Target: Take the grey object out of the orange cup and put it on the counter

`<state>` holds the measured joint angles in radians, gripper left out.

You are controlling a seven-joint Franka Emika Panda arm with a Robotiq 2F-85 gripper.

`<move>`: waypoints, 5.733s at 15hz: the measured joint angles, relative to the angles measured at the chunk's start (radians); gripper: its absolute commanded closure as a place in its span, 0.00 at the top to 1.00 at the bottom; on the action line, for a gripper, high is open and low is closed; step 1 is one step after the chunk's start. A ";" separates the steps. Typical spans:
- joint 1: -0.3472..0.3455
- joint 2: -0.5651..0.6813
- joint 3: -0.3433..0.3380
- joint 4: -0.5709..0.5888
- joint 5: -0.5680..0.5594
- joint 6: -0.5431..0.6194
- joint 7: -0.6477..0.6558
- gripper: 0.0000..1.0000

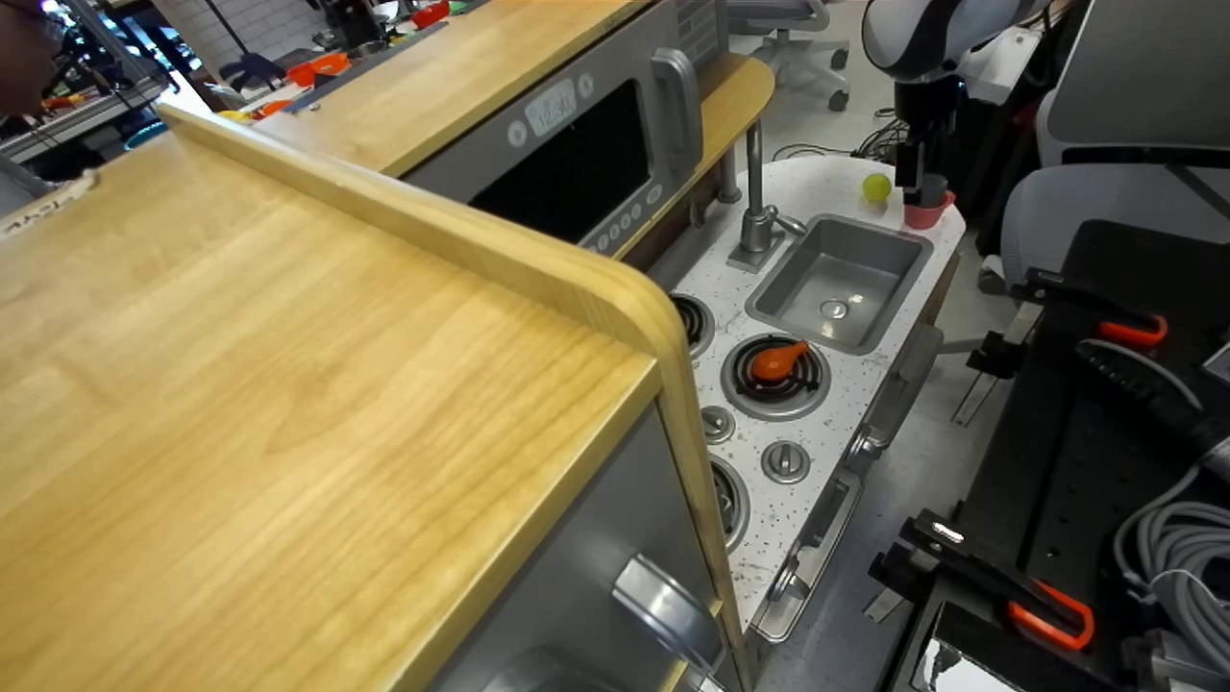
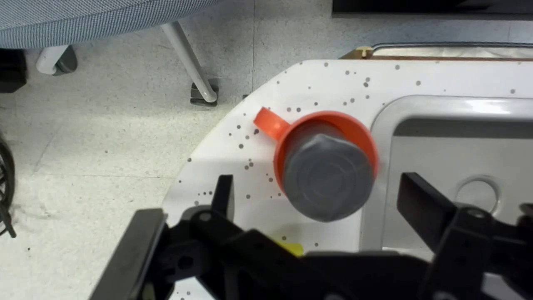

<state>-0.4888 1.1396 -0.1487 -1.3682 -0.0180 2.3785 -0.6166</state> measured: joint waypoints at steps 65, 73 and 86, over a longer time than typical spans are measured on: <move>0.010 0.183 0.070 0.404 0.003 -0.188 0.119 0.68; 0.010 0.229 0.066 0.474 0.001 -0.195 0.112 1.00; -0.025 -0.191 0.014 0.071 0.001 -0.174 -0.052 1.00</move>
<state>-0.5143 0.9487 -0.1346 -1.2970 -0.0169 2.2048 -0.6690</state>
